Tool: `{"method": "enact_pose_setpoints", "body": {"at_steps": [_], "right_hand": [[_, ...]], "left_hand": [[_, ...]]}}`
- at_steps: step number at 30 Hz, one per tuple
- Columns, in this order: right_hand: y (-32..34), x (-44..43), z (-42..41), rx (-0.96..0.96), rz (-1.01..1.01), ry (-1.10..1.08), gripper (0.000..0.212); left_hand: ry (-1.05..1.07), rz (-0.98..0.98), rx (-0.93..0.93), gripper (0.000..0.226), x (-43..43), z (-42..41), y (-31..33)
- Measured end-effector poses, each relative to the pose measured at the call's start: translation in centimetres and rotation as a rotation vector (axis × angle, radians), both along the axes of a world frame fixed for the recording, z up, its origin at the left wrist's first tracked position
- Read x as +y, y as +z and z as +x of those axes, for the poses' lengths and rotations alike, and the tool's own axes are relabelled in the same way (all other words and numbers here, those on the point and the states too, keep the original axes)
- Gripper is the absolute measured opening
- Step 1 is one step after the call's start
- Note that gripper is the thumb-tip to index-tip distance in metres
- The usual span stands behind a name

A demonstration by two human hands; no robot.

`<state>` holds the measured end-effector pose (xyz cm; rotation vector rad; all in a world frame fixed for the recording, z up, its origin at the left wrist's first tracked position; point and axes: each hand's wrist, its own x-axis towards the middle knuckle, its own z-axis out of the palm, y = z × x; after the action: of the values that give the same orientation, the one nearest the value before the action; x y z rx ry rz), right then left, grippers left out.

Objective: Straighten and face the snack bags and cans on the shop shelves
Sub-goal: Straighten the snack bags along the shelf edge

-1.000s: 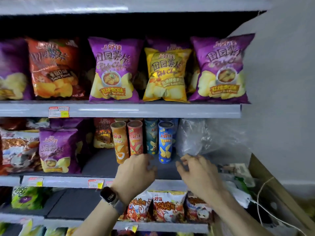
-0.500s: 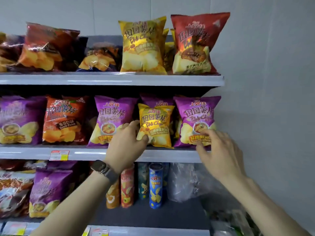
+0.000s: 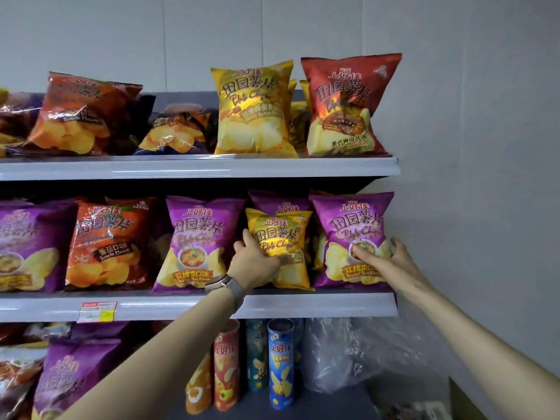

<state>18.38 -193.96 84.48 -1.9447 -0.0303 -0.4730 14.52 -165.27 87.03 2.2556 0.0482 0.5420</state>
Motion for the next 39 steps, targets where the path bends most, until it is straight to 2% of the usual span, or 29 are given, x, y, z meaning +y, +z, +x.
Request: {"method": "enact_pose_setpoints", "body": {"at_steps": [1,5,15,18,21,23,28,31,33,36,37,39], "right_hand": [[-0.4,-0.3,0.7,0.000,-0.001,0.008,0.148],[-1.4,-1.0,2.6,-0.044,-0.078,0.024,0.114],[-0.9,-0.6,-0.2,-0.225,-0.010,-0.072,0.088],[-0.1,-1.1,-0.6,-0.274,0.014,-0.111,0.090],[0.9,-1.9,-0.8,-0.276,-0.011,-0.141,0.086],[1.1,-2.2,-0.6,-0.266,-0.017,-0.136,0.086],[0.8,-1.7,-0.1,-0.237,-0.034,-0.112,0.099],[0.6,-0.2,0.1,-0.223,-0.055,-0.064,0.105],[0.5,1.1,0.4,-0.216,-0.065,-0.027,0.106],[0.5,3.6,0.4,-0.221,-0.076,0.005,0.105],[0.4,4.4,0.5,-0.223,-0.079,0.011,0.103],[0.4,6.1,0.3,-0.225,-0.088,0.019,0.098]], "left_hand": [[0.001,-0.027,0.011,0.131,-0.1,0.4,-0.1],[-0.008,-0.084,0.017,0.142,-0.5,1.5,-0.5],[-0.001,-0.138,-0.155,0.145,-0.2,2.5,-0.8],[-0.061,-0.215,-0.220,0.136,-0.2,2.1,0.2],[-0.142,-0.288,-0.229,0.112,-0.1,1.8,1.1],[-0.183,-0.334,-0.223,0.105,0.3,1.8,1.3],[-0.253,-0.372,-0.209,0.124,2.1,0.5,1.1],[-0.289,-0.351,-0.216,0.124,3.7,-1.1,0.7],[-0.327,-0.363,-0.211,0.110,4.6,-2.4,0.4],[-0.335,-0.398,-0.235,0.073,5.6,-4.6,-0.1],[-0.322,-0.407,-0.251,0.068,5.9,-5.2,-0.3],[-0.319,-0.400,-0.266,0.077,6.8,-6.2,-0.8]]}}
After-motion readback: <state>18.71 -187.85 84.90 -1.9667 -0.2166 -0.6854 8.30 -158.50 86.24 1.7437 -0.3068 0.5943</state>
